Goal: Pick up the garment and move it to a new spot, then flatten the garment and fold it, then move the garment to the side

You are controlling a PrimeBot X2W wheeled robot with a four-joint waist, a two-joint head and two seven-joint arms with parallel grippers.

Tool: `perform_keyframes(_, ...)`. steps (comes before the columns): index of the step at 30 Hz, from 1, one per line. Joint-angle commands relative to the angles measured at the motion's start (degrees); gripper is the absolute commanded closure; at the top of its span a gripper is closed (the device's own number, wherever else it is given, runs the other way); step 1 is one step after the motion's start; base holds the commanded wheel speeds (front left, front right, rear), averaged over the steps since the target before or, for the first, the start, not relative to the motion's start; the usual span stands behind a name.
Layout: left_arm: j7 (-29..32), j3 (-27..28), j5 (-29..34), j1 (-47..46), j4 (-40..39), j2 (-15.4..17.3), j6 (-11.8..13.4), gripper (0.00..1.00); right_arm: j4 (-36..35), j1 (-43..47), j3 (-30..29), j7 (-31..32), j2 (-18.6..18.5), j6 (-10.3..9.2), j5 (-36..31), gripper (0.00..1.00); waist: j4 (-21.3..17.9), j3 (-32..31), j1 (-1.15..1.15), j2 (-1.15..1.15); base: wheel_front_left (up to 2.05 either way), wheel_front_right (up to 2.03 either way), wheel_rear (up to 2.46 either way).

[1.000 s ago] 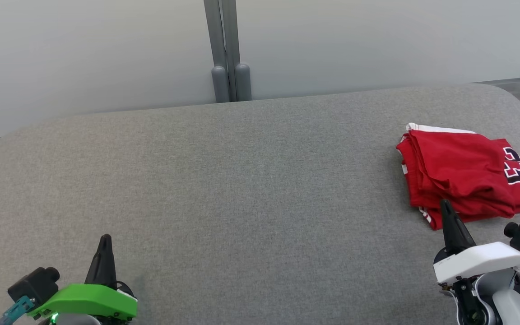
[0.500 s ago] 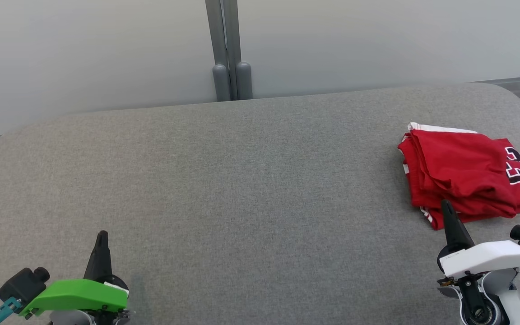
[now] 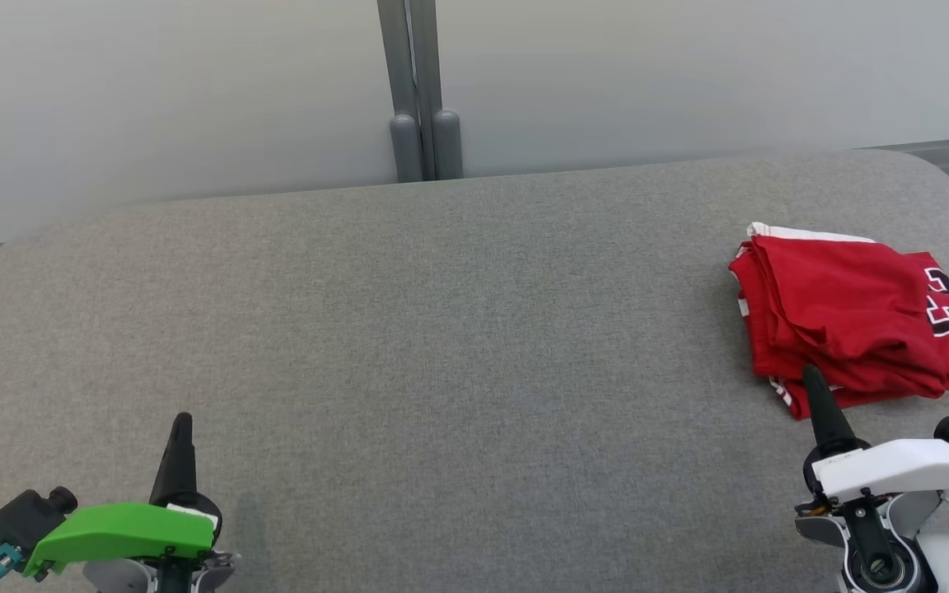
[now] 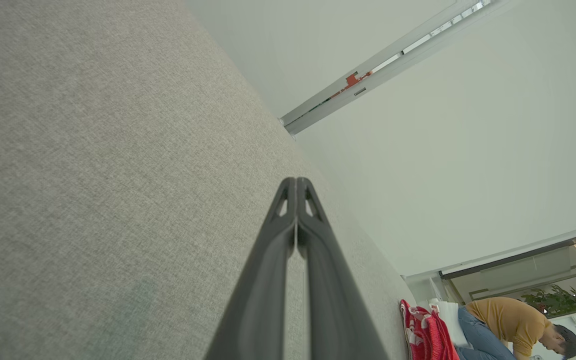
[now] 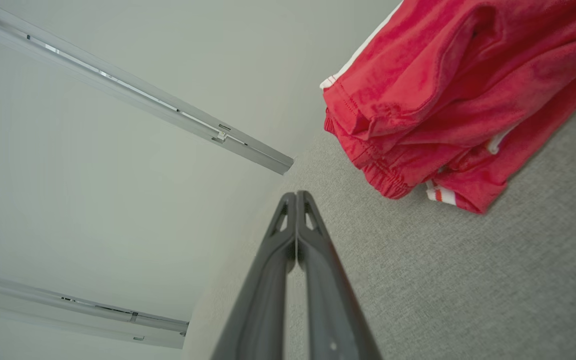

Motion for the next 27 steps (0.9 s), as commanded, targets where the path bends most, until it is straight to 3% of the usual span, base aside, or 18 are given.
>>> perform_keyframes(1,0.43,0.59,-1.45,-1.67,-0.61,-0.13,-0.45,1.00,-0.87,-1.22,-0.55,0.45,-0.11,-0.02,1.59,1.00,0.02,0.03,0.00,0.00,0.00,0.00,0.00)
perform_keyframes(27,4.21,3.49,-13.77,-2.49,-1.03,-1.50,-1.88,1.00,-1.44,-1.21,-2.61,4.20,1.56,-0.02,14.22,1.00,0.37,0.47,0.00,0.00,0.00,0.00,0.00)
